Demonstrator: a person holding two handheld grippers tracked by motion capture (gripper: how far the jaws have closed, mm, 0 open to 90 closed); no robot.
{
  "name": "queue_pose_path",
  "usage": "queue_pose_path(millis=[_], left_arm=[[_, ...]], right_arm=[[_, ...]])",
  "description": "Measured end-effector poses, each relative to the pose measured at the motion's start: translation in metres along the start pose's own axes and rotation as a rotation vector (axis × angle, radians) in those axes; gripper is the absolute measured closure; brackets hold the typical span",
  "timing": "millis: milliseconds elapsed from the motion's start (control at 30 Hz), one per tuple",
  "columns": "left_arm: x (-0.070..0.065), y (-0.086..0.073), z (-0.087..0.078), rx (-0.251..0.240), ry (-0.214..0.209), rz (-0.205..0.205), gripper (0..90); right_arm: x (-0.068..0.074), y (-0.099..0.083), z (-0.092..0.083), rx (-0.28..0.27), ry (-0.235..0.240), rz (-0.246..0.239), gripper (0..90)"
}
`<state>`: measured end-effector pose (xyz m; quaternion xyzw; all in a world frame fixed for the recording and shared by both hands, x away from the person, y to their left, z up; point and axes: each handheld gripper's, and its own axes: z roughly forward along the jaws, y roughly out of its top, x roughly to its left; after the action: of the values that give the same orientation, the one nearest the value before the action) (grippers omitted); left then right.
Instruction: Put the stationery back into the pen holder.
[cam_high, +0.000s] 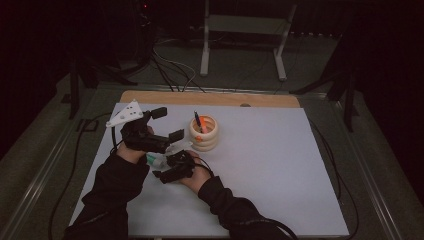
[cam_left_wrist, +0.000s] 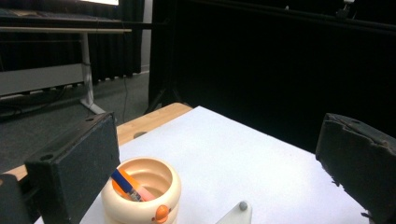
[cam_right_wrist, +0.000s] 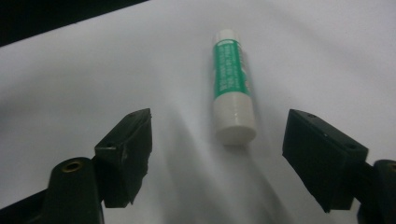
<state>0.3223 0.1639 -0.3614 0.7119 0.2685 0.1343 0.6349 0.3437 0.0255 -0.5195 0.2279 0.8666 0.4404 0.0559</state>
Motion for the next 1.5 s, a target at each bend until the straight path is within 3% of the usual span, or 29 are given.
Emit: queue_pose_path(millis=[233, 533, 700, 1033, 1167, 1500], left_arm=[[0.001, 0.0, -0.001, -0.005, 0.0, -0.004, 0.2], [0.003, 0.001, -0.003, -0.011, 0.005, -0.008, 0.2], [0.003, 0.001, -0.003, -0.007, 0.004, -0.007, 0.2], [0.002, 0.001, -0.003, -0.006, 0.005, -0.005, 0.2], [0.003, 0.001, -0.003, -0.002, 0.006, -0.003, 0.2], [0.003, 0.001, -0.003, -0.003, 0.005, -0.002, 0.2]], right_arm=[[-0.003, 0.003, 0.013, 0.03, 0.002, 0.014, 30.9], [-0.004, 0.009, 0.027, 0.077, -0.015, -0.02, 40.1], [-0.005, 0.011, 0.034, 0.106, -0.025, -0.009, 45.8], [-0.005, 0.013, 0.036, 0.117, -0.051, -0.041, 56.4], [-0.006, 0.013, 0.036, 0.115, -0.059, -0.048, 64.9], [-0.001, 0.013, 0.029, 0.117, -0.057, -0.096, 65.9]])
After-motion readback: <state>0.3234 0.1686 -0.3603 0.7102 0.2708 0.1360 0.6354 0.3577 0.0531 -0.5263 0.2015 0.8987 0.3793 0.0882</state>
